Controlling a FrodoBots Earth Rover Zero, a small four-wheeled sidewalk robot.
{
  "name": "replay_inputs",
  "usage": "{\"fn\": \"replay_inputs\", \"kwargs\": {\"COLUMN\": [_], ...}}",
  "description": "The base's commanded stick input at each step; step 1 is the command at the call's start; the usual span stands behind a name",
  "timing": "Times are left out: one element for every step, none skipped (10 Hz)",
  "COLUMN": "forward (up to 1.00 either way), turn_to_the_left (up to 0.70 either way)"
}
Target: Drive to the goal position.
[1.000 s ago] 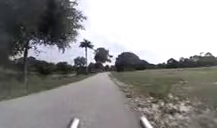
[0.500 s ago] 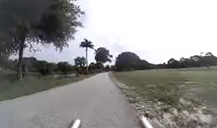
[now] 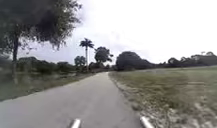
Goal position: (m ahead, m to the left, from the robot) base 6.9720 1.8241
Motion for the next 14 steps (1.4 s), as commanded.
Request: {"fn": "replay_inputs", "kwargs": {"forward": [0.69, 0.69, 0.69, 0.69, 0.69, 0.69, 0.69, 0.69, 0.69, 0.69, 0.69, 0.69, 0.69, 0.69], "turn_to_the_left": [0.24, 0.06, 0.03, 0.13, 0.34, 0.24, 0.03, 0.03, 0.13, 0.34, 0.33, 0.12, 0.03, 0.03]}}
